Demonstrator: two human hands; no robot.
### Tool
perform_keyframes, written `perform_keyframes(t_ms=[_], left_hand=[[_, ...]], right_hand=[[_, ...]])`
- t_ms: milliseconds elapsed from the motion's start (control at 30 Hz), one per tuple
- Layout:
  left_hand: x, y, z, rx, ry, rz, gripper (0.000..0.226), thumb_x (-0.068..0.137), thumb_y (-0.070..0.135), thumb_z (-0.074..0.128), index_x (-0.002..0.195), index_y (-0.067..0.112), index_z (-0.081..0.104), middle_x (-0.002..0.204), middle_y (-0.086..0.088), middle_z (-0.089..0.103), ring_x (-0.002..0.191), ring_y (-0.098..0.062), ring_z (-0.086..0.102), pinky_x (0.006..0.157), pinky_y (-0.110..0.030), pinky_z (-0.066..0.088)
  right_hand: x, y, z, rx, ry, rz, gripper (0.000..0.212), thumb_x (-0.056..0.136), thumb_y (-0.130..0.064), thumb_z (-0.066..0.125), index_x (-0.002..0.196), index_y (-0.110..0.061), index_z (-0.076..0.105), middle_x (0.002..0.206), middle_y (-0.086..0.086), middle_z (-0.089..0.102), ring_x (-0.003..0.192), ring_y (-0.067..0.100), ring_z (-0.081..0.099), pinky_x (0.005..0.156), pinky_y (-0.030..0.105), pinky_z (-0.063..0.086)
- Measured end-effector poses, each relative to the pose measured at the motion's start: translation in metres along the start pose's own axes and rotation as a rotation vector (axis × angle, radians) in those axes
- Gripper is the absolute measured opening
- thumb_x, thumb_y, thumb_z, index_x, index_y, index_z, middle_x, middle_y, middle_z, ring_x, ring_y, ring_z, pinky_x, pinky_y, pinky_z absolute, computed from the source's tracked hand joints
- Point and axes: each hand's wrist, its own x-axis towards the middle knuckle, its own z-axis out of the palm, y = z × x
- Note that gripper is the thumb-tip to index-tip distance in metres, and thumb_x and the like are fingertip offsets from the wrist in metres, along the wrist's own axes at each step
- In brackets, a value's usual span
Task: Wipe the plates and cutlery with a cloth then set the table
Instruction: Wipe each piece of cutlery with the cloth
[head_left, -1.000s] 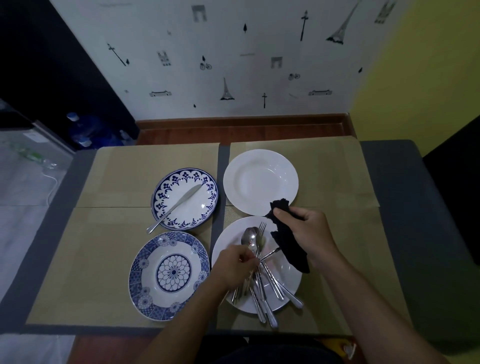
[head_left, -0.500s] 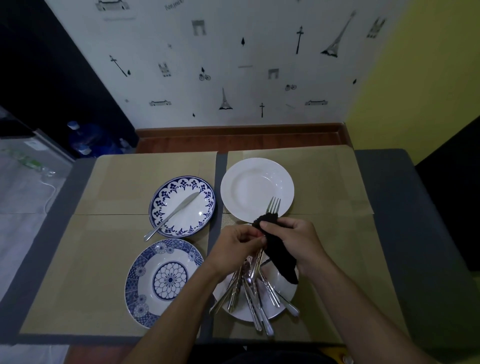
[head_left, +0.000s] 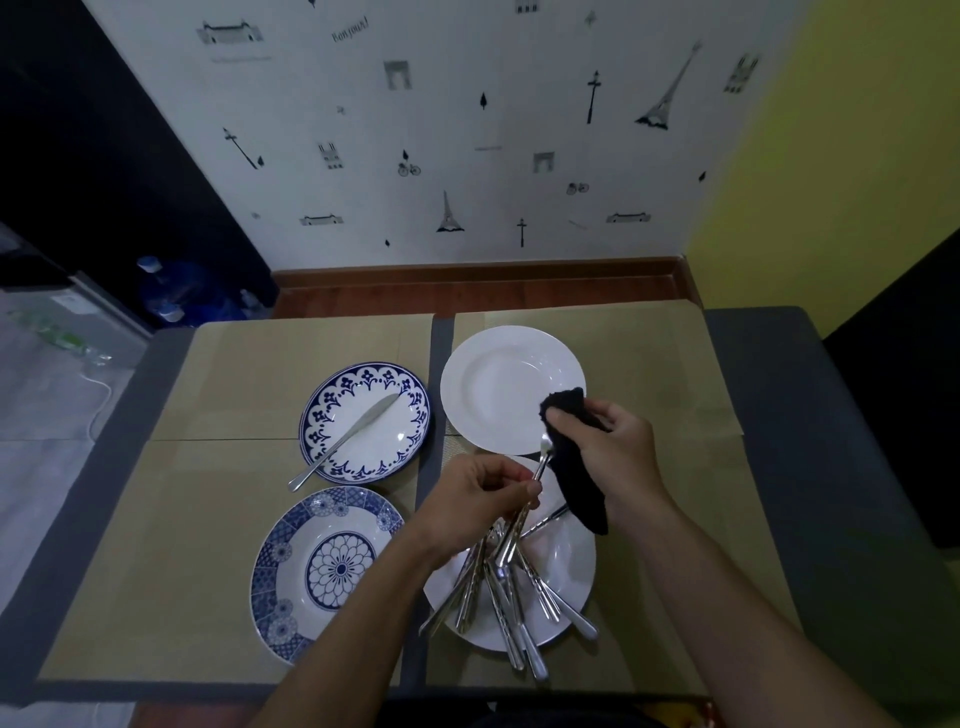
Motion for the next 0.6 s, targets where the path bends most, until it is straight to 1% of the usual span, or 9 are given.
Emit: perform_keyframes(t_ms=[67,100,133,200,267,400,500,567,600], left_hand=[[0.000,0.001,0.001,-0.005,0.005,0.011,0.007,0.091,0.011,0.071,0.091,0.005,0.075,0.084,-0.015,0.076,0.075,-0.020,0.064,0.074,-0.029,0.052],[0.001,0.002,0.002,-0.017,0.011,0.015,0.006,0.091,0.011,0.071,0.090,0.007,0.075,0.081,-0.013,0.076,0.073,-0.018,0.063,0.072,-0.028,0.051],[0.001,0.004,0.002,-0.032,0.024,0.018,0.006,0.091,0.010,0.070,0.088,0.008,0.075,0.077,-0.011,0.075,0.069,-0.016,0.061,0.068,-0.026,0.050],[0.003,0.005,0.002,-0.044,0.054,0.024,0.006,0.091,0.008,0.070,0.087,0.006,0.075,0.072,-0.007,0.073,0.062,-0.014,0.056,0.061,-0.023,0.046],[0.003,0.004,0.002,-0.038,0.057,0.029,0.006,0.091,0.008,0.070,0.088,0.005,0.075,0.073,-0.009,0.072,0.064,-0.016,0.056,0.062,-0.025,0.046],[0.000,0.002,0.002,-0.067,0.092,0.041,0.007,0.092,0.008,0.070,0.089,0.004,0.075,0.073,-0.009,0.070,0.064,-0.013,0.056,0.062,-0.022,0.046],[0.000,0.004,0.001,-0.057,0.086,0.034,0.007,0.092,0.008,0.069,0.089,0.006,0.075,0.074,-0.010,0.071,0.063,-0.011,0.057,0.062,-0.021,0.046],[-0.001,0.004,0.000,-0.049,0.078,0.028,0.006,0.091,0.009,0.071,0.087,0.010,0.076,0.075,-0.012,0.071,0.066,-0.014,0.059,0.065,-0.025,0.048],[-0.001,0.004,-0.001,-0.046,0.083,0.029,0.006,0.091,0.010,0.071,0.087,0.010,0.076,0.076,-0.014,0.071,0.066,-0.015,0.059,0.066,-0.027,0.048]], right_hand=[[-0.001,0.001,0.000,-0.039,0.007,-0.025,0.016,0.088,-0.031,0.078,0.096,-0.017,0.079,0.086,0.006,0.079,0.075,0.024,0.074,0.072,0.040,0.059],[-0.003,0.001,0.000,-0.056,-0.003,-0.025,0.016,0.089,-0.031,0.077,0.095,-0.017,0.079,0.086,0.006,0.079,0.074,0.023,0.073,0.071,0.039,0.058],[-0.003,0.001,-0.001,-0.064,-0.027,-0.016,0.014,0.088,-0.028,0.079,0.096,-0.017,0.078,0.086,0.005,0.079,0.075,0.021,0.074,0.072,0.038,0.059],[-0.006,-0.001,0.000,-0.083,-0.109,0.020,0.021,0.082,-0.020,0.085,0.101,-0.018,0.076,0.091,0.002,0.080,0.081,0.021,0.077,0.075,0.037,0.062],[-0.008,-0.003,0.001,-0.093,-0.176,0.058,0.025,0.081,-0.014,0.087,0.103,-0.017,0.076,0.093,0.004,0.080,0.082,0.024,0.078,0.073,0.037,0.064],[-0.014,-0.008,0.004,-0.043,-0.263,0.178,0.016,0.092,-0.018,0.077,0.099,-0.003,0.076,0.082,0.018,0.076,0.067,0.030,0.071,0.069,0.042,0.062],[-0.018,-0.005,0.008,-0.024,-0.224,0.150,0.018,0.097,-0.019,0.071,0.096,-0.002,0.075,0.075,0.016,0.073,0.061,0.027,0.069,0.063,0.039,0.060],[-0.018,-0.005,0.009,-0.016,-0.188,0.100,0.010,0.091,-0.014,0.078,0.097,-0.007,0.077,0.081,0.012,0.077,0.066,0.024,0.072,0.059,0.035,0.060],[-0.017,-0.005,0.009,-0.010,-0.184,0.085,0.014,0.086,-0.012,0.082,0.099,-0.009,0.077,0.084,0.010,0.078,0.069,0.023,0.073,0.059,0.033,0.059]])
